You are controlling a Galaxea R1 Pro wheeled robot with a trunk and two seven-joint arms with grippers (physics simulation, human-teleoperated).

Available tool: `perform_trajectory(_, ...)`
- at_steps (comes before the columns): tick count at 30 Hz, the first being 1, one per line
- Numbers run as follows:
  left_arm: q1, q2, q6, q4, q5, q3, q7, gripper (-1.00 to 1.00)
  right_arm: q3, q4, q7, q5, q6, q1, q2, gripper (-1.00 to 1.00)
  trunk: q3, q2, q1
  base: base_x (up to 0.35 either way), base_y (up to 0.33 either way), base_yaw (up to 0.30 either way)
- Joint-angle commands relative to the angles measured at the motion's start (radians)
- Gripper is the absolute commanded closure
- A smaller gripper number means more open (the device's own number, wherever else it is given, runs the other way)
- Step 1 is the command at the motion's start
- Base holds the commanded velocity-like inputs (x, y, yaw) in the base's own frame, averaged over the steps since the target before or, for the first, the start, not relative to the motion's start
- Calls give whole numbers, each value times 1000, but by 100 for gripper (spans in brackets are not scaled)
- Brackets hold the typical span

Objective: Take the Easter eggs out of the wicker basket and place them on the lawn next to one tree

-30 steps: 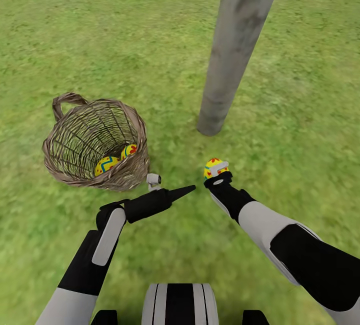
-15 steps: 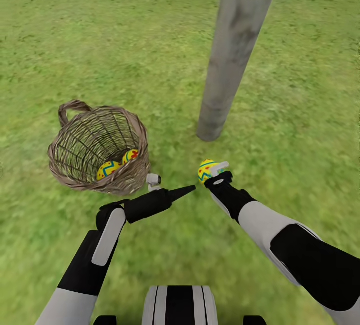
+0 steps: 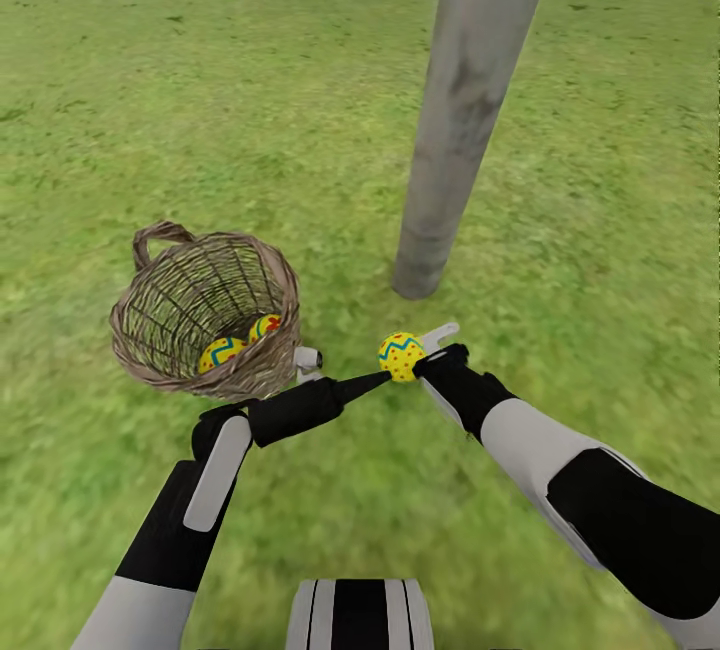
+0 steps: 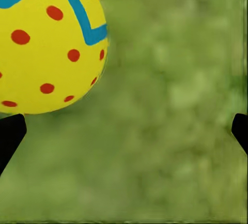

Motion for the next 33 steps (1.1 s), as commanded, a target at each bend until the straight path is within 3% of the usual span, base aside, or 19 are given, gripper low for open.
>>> perform_trajectory(1, 0, 0, 5, 0, 2, 0, 0, -100, -8, -12, -6, -12, 46, -1, -5, -100, 3, 0, -1, 0, 0, 0)
perform_trajectory(2, 0, 0, 5, 0, 2, 1, 0, -100, -56, -24, 14, -12, 67, -1, -8, -100, 7, 0, -1, 0, 0, 0)
perform_trajectory(3, 0, 0, 6, 1, 2, 2, 0, -100, -107, -34, 83, -10, 92, -1, -14, -100, 11, 1, -1, 0, 0, 0)
perform_trajectory(4, -1, 0, 6, 0, 2, 2, 0, -100, -116, -44, 119, -9, 122, -1, -19, -100, 15, 1, -2, 0, 0, 0)
perform_trajectory(7, 0, 0, 7, 0, 2, 3, 0, -100, -118, -70, 155, -10, 141, -1, -29, -100, 27, 1, -3, 0, 0, 0)
perform_trajectory(18, -1, -1, 9, -1, 1, 3, 3, -100, -120, -75, 163, -12, 146, -1, -39, -100, 69, 4, -8, 0, 0, 0)
perform_trajectory(22, -1, -2, 11, -10, 0, 3, 17, -100, -149, -101, 163, -77, 200, -1, -62, -100, 85, 5, -10, 0, 0, 0)
perform_trajectory(24, -3, 2, 13, -15, 4, 5, 18, -100, -152, -119, 163, -90, 223, 1, -77, -100, 92, 5, -11, 0, 0, 0)
perform_trajectory(25, -4, 4, 13, -17, 13, 5, 18, -100, -152, -121, 166, -91, 226, 1, -79, -100, 96, 6, -11, 0, 0, 0)
perform_trajectory(27, -6, 8, 15, -22, 69, 6, 18, -100, -151, -122, 216, -93, 229, 3, -97, -100, 104, 6, -12, 0, 0, 0)
perform_trajectory(28, -8, 21, 34, -28, 112, 6, 18, -100, -151, -123, 281, -93, 231, 4, -115, -100, 108, 6, -13, 0, 0, 0)
perform_trajectory(30, -11, 42, 126, -45, 162, 4, 16, -100, -151, -124, 401, -92, 236, 4, -147, -100, 115, 7, -14, 0, 0, 0)
perform_trajectory(33, -13, 53, 157, -59, 182, 3, 9, -100, -152, -124, 495, -91, 248, 4, -170, -100, 127, 8, -15, 0, 0, 0)
